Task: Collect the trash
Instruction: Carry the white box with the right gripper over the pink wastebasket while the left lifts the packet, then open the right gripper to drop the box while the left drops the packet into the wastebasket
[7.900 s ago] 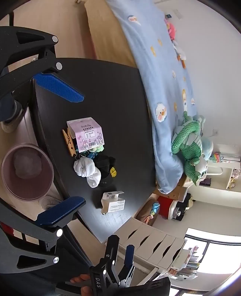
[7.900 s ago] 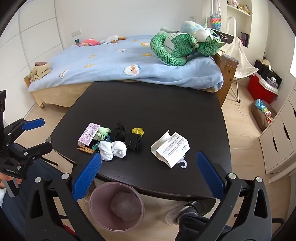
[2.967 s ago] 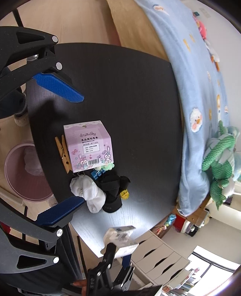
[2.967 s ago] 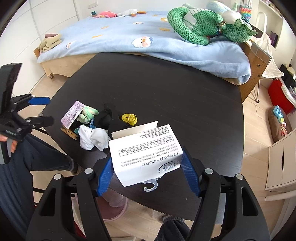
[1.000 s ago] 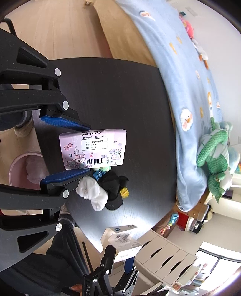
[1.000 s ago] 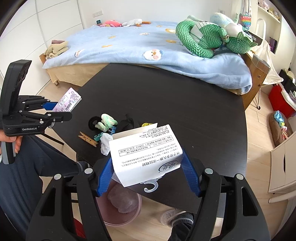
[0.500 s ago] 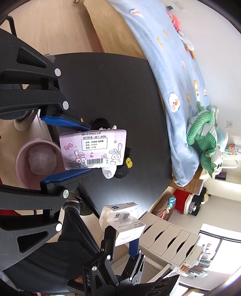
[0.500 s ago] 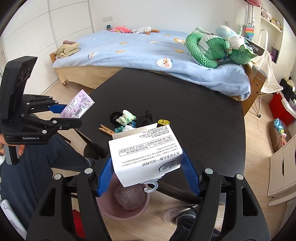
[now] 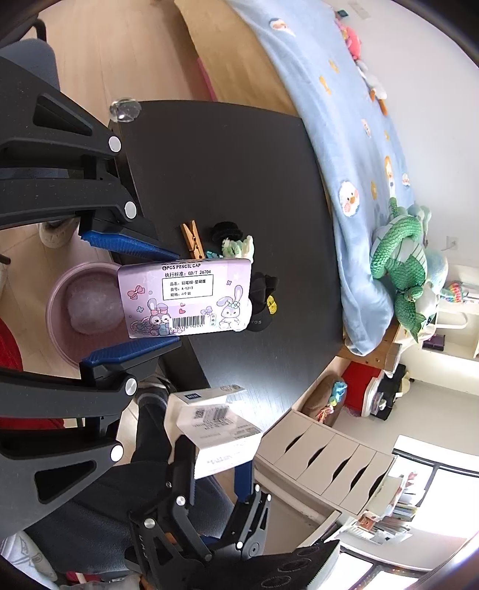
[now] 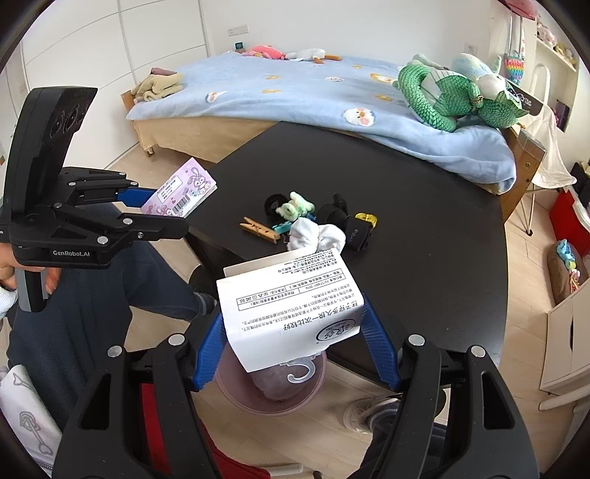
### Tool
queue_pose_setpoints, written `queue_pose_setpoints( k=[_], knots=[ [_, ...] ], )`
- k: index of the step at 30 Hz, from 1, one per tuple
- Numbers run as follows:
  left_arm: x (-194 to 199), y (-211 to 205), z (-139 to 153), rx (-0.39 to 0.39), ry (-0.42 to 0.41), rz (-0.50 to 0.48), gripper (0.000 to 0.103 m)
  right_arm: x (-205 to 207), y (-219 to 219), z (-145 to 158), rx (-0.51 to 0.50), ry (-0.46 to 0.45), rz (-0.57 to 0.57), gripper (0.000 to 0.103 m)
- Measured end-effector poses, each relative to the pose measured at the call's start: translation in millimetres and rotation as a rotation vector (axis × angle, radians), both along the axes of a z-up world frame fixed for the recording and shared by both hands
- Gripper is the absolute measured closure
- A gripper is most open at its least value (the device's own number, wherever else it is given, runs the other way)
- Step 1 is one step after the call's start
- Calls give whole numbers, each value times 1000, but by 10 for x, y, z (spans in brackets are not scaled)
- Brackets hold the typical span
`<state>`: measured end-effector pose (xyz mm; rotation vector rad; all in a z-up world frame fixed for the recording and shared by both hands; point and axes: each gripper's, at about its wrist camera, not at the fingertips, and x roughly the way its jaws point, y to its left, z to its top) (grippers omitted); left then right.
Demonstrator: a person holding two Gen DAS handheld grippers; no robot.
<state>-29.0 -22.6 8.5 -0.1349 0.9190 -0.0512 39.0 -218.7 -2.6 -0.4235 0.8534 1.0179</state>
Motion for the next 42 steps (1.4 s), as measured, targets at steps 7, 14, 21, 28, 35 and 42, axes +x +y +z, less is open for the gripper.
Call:
queue_pose_setpoints(
  k=[7,14,21,28,35,42],
  knots=[
    [-86,-12,16,-13,-7,-10,61,-86,36,-59,4,24,26,35],
    [-97,9,31,-10,-15,-10,61,-78,70,-109,0,24,19,15],
    [-108,-48,6,-13,-10,-32,61,-5,27,-127,-2,53,-27,11],
    [-109,-119,-10,-16,-5,-57,60,40,-51,-88,16,64,-64,8],
    [-113,-215,-35,-20,2,-82,60,96,-162,-32,21,56,-117,8],
    [-105,-317,-53,-20,13,-109,60,167,-287,-2,29,48,-166,8]
  ],
)
